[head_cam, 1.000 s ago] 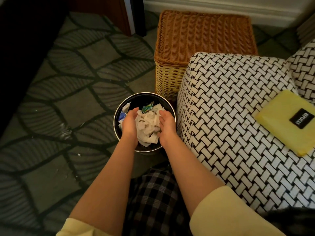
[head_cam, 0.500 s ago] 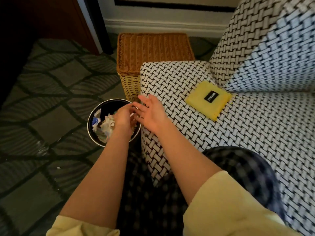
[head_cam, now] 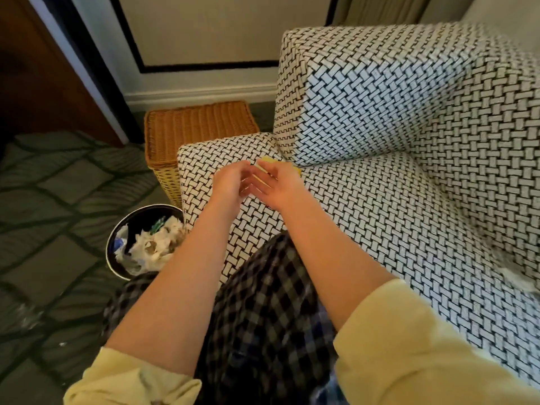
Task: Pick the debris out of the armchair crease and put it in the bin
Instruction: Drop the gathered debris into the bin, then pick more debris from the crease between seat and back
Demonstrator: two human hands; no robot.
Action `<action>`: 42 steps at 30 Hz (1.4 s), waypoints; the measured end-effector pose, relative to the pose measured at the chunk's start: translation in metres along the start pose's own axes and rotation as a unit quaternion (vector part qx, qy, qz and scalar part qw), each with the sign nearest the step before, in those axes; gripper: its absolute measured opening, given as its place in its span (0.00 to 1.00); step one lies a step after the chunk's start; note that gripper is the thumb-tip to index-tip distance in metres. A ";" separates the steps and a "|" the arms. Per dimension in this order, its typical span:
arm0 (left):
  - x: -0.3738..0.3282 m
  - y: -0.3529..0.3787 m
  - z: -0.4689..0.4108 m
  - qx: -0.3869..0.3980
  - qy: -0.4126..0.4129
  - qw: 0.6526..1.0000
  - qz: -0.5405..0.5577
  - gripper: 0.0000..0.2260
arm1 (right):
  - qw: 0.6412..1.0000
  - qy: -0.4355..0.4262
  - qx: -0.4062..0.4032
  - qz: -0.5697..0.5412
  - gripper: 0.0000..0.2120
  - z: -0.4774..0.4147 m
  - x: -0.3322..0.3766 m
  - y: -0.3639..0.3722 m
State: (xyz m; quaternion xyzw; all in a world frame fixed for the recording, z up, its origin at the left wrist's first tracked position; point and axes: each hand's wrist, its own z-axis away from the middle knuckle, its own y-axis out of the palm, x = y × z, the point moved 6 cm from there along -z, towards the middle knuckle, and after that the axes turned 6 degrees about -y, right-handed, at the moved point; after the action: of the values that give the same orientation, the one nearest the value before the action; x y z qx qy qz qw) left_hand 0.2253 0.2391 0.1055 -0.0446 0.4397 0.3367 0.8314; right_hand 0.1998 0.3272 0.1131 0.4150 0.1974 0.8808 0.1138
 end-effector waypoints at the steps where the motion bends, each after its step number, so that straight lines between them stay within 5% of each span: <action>1: 0.002 0.014 0.004 0.014 -0.005 1.000 -0.018 0.06 | 1.000 -0.008 -0.005 -0.006 0.15 0.004 0.010 -0.013; 11: 0.031 0.143 0.051 0.165 -0.001 0.968 -0.190 0.04 | 0.992 -0.047 -0.060 -0.100 0.10 0.029 0.056 -0.144; 23: 0.127 0.284 0.100 0.259 -0.039 0.916 -0.303 0.06 | 0.968 -0.122 -0.134 -0.172 0.10 0.079 0.104 -0.290; 31: 0.198 0.344 0.130 0.317 -0.041 0.860 -0.398 0.07 | 0.952 -0.173 -0.202 -0.150 0.11 0.107 0.097 -0.390; 34: 0.215 0.358 0.136 0.319 -0.008 0.840 -0.439 0.09 | 0.938 -0.189 -0.283 -0.065 0.12 0.119 0.092 -0.424; 37: 0.230 0.366 0.133 0.299 0.013 0.836 -0.461 0.15 | 0.884 -0.275 -0.352 0.136 0.12 0.136 0.099 -0.448; 40: 0.244 0.377 0.132 0.292 0.054 0.803 -0.516 0.21 | 0.729 -0.350 -0.420 0.411 0.17 0.158 0.099 -0.465; 42: 0.256 0.385 0.134 0.306 0.090 0.765 -0.559 0.25 | 0.628 -0.349 -0.490 0.494 0.18 0.174 0.088 -0.479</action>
State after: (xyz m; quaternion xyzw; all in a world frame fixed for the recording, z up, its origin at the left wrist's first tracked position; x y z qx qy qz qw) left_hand 0.1876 0.7178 0.0778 -0.0558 0.4894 -0.3460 0.7985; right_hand 0.2968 0.8331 0.0623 0.6096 -0.5522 0.5612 -0.0921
